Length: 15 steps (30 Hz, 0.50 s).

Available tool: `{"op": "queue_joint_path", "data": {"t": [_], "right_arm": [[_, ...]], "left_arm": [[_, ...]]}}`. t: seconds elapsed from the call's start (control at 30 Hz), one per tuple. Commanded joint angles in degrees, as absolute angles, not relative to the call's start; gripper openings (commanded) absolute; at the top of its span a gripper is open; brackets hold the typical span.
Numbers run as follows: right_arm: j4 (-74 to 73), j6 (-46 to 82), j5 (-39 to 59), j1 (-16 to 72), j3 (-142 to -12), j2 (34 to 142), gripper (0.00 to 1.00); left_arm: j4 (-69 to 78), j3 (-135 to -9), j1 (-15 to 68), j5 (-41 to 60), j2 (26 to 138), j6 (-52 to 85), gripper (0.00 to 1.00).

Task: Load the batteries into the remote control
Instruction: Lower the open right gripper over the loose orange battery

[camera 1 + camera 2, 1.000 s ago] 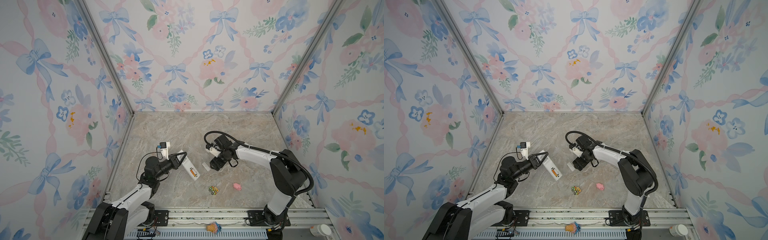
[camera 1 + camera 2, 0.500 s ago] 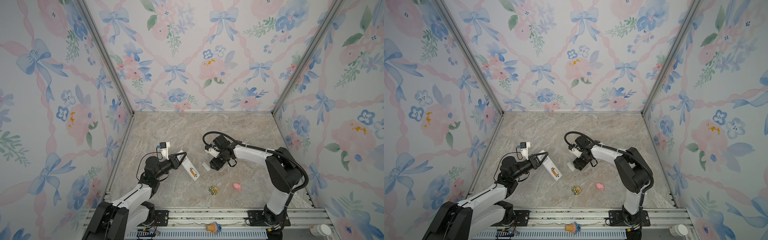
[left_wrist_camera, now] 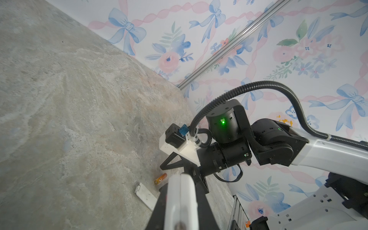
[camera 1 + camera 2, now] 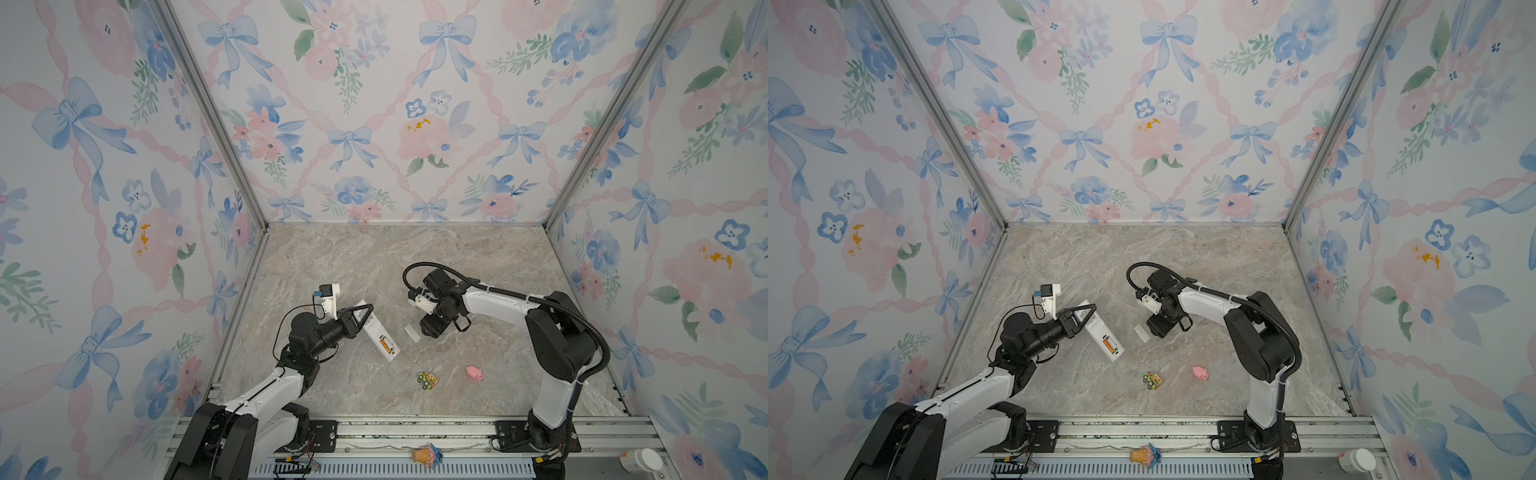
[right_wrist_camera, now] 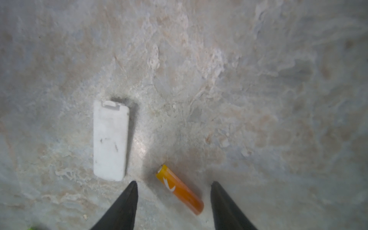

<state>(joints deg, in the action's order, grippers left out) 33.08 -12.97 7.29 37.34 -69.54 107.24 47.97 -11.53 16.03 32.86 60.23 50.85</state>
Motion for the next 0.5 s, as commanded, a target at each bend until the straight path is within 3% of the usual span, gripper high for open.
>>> {"op": "queue_joint_path", "data": {"t": [0.0,0.47], "right_arm": [[35.8,-13.4,5.8,38.1,-71.1,108.3,0.55],[37.6,-14.5,2.7,39.8,-72.5,110.1,0.41]], "left_arm": [[49.9,-11.2,15.3,33.7,60.2,51.5,0.0],[51.1,-10.8,14.9,34.1,60.3,52.3,0.0]]}}
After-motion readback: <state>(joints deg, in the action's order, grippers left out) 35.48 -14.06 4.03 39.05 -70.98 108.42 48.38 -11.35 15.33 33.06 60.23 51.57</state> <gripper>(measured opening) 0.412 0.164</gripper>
